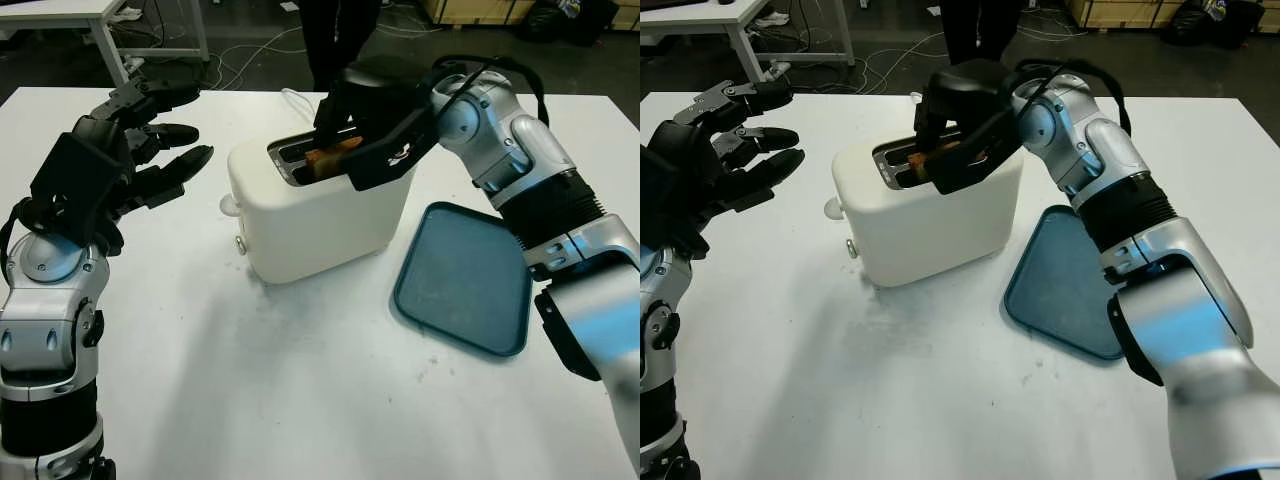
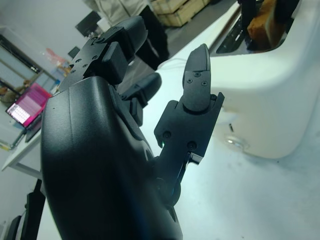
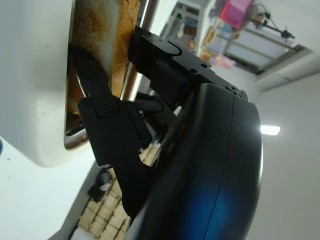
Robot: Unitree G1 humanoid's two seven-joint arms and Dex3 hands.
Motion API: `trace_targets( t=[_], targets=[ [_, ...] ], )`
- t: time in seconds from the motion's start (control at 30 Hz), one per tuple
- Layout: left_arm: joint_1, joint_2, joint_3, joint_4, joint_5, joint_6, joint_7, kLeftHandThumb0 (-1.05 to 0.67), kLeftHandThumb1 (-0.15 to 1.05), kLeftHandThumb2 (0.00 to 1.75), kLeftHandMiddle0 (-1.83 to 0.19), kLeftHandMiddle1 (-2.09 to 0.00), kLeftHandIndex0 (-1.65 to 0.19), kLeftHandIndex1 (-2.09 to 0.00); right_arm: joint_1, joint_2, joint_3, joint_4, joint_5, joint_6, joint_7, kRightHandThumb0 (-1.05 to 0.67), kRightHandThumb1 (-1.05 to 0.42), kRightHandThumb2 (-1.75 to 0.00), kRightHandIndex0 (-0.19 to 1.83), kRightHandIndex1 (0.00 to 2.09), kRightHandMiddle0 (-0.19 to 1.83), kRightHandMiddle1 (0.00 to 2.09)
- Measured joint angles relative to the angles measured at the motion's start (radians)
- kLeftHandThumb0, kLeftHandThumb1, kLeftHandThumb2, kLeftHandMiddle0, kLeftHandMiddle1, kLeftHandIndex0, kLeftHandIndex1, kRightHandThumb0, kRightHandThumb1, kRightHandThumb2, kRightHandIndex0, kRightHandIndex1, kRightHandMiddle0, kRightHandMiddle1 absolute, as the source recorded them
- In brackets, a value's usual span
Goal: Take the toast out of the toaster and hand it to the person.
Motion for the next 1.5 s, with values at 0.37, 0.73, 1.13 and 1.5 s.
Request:
trace_targets(
  t=[0.37,0.73,1.13,1.5],
  targets=[
    [0.000,0.000,-0.001,0.000,0.001,-0.005,0.000,-0.24,0.72,0.44,-0.21,-0.97,-0.35,-0.57,0.013,-0.036,0.069,0.025,-0.070,-0.121,-0.099,-0.58,-0.92,-0.25,1.13,1.74,0.88,1.70],
    [0.001,0.000,0.001,0.000,-0.001,-0.005,0.000,-0.21,0.72,0.46,-0.20,-0.97,-0.34,-0.57,0.038,-0.053,0.025,0.028,-0.086,-0.171,-0.248,-0.48,-0.92,-0.35,1.08,1.75,0.78,1.75],
    [0.003,0.000,0.001,0.000,-0.001,-0.005,0.000,-0.23,0.71,0.46,-0.20,-0.97,-0.34,-0.57,-0.105,-0.040,-0.143,0.212,-0.045,-0.106,-0.420,-0.51,-0.92,-0.41,1.06,1.75,0.80,1.75],
    [0.004,0.000,0.003,-0.001,-0.001,-0.005,0.001,-0.21,0.73,0.44,-0.20,-0.95,-0.33,-0.56,-0.194,-0.038,-0.250,0.400,0.060,-0.065,-0.457,-0.51,-0.92,-0.41,1.11,1.75,0.85,1.75]
  ],
)
